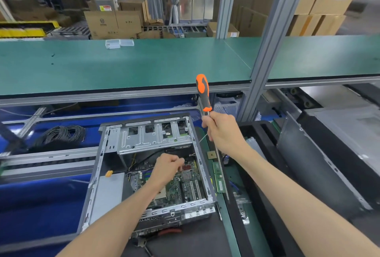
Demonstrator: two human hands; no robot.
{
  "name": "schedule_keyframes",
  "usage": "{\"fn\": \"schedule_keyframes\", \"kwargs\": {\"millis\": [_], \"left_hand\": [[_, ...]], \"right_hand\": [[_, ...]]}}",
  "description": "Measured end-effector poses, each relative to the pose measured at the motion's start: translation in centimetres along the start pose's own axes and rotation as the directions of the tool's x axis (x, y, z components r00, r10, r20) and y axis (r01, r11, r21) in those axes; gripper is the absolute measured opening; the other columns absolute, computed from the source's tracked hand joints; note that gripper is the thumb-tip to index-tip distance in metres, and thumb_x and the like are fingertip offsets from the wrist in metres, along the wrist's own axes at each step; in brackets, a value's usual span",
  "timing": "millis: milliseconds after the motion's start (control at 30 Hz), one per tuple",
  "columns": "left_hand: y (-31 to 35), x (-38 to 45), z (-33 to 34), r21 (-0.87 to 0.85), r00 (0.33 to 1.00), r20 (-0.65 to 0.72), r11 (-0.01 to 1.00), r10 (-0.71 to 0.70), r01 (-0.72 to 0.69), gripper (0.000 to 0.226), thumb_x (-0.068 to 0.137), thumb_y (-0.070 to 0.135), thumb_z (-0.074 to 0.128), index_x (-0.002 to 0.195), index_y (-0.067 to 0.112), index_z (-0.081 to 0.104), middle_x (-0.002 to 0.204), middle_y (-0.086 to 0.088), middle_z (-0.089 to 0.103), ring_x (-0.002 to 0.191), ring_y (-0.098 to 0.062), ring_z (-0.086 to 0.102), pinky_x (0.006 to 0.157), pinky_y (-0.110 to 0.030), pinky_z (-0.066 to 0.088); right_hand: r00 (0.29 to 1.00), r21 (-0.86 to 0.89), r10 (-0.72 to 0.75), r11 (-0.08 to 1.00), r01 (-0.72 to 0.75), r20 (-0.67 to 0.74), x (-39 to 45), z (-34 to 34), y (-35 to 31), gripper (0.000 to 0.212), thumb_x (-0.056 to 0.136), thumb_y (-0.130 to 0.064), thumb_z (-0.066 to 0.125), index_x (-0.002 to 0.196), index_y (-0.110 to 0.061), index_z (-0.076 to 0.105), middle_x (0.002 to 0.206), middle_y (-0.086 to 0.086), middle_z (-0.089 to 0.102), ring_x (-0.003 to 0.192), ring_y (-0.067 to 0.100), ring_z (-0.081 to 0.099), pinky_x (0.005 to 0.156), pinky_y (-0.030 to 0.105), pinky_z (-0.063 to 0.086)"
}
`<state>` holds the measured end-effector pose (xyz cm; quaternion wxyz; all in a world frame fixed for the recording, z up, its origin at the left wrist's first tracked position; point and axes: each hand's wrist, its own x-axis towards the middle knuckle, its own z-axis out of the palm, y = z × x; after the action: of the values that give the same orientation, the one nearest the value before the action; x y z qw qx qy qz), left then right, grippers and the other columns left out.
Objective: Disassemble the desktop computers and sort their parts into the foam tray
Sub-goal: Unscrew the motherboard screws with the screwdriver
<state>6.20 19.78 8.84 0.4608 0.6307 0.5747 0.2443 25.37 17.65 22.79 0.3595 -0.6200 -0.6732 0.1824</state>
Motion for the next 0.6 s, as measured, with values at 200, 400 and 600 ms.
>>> {"fn": "schedule_keyframes", "kwargs": {"millis": [200,400,600], "left_hand": [[5.3,1.8,0.5,-0.176,0.987,0.052,0.972,-0.151,0.158,0.032,0.094,0.014,0.046,0.063,0.015,0.040,0.052,0.004,0.030,0.041,-0.011,0.023,0.047,-0.025,0.023],[8.1,2.5,1.3,-0.497,0.972,0.157,0.836,-0.176,0.232,0.027,0.099,-0.001,0.042,0.081,0.000,0.062,0.069,-0.011,0.058,0.057,-0.012,0.040,0.051,-0.023,0.028],[8.9,2.6,2.4,-0.364,0.974,0.213,0.920,-0.071,0.146,0.051,0.090,-0.025,0.028,0.098,0.002,0.070,0.090,-0.014,0.070,0.081,-0.014,0.065,0.068,-0.016,0.053]], "right_hand": [[0.959,-0.088,0.256,0.965,-0.246,0.118,-3.4,2.1,7.1,0.035,0.103,-0.022,0.047,0.074,-0.007,0.058,0.065,0.012,0.062,0.066,0.036,0.060,0.066,0.043,0.051],[0.794,-0.297,0.468,0.879,-0.372,0.388,-8.2,5.6,13.3,0.015,0.104,-0.017,0.044,0.092,-0.012,0.051,0.098,0.021,0.066,0.083,0.032,0.060,0.071,0.038,0.048],[0.703,-0.335,0.539,0.841,-0.424,0.463,-11.2,7.9,15.1,0.017,0.101,-0.014,0.053,0.086,-0.006,0.052,0.106,0.022,0.066,0.102,0.033,0.063,0.081,0.037,0.050]]}}
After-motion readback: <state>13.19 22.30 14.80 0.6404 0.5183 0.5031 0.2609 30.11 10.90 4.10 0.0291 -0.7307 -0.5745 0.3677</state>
